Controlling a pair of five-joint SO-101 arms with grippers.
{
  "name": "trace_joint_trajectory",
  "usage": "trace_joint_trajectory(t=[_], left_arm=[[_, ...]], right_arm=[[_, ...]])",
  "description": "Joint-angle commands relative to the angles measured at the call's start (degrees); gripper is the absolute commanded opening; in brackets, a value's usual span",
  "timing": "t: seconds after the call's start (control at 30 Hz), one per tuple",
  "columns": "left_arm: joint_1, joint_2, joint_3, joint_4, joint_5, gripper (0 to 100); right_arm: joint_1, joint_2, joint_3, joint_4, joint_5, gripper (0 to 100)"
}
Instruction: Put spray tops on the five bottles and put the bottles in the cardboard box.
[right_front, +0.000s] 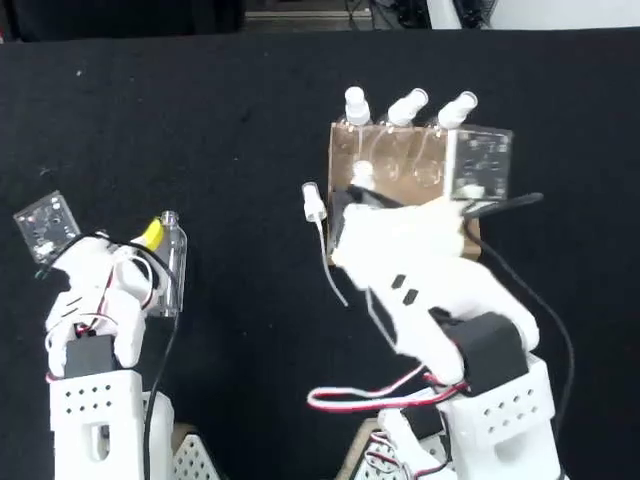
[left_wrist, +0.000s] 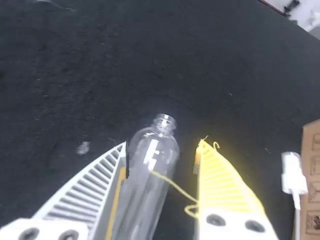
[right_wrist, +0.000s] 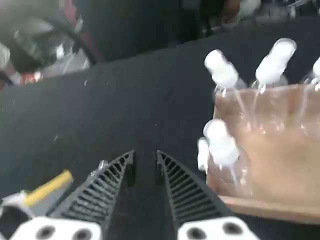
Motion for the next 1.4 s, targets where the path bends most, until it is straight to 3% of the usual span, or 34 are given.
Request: trace_joint_trajectory(t=[0.0, 0.17, 0.33, 0.6, 0.8, 0.97, 1.23, 1.37], left_arm=[[-3.03, 0.26, -3.30, 1.58, -1.76, 22], [-2.42, 1.76, -9.01, 9.32, -7.03, 21], [-2.24, 14.42, -13.14, 7.56, -7.12, 22], [-4.53, 45.80, -28.35, 7.91, -9.49, 21], [-9.19, 58.90, -41.01, 16.26, -9.41, 21], [-9.45, 65.85, -44.18, 16.88, -9.41, 21], [-2.33, 66.55, -44.62, 20.75, -10.29, 21], [3.65, 66.46, -44.35, 24.53, -15.74, 21]], right_arm=[[-4.92, -0.04, 3.30, -1.58, 5.10, 9.3], [-12.31, -0.04, 10.68, -4.75, 10.73, 9.3], [-15.56, -0.31, 18.68, -10.55, 19.34, 9.6], [-15.56, -0.04, 29.41, -19.08, 19.69, 9.6], [-15.56, -0.48, 35.03, -25.49, 20.04, 9.6], [-15.56, -0.31, 35.74, -26.29, 20.13, 9.6], [-15.47, -0.31, 35.74, -26.11, 20.13, 9.6], [-15.38, -0.22, 35.74, -26.11, 20.13, 9.6]])
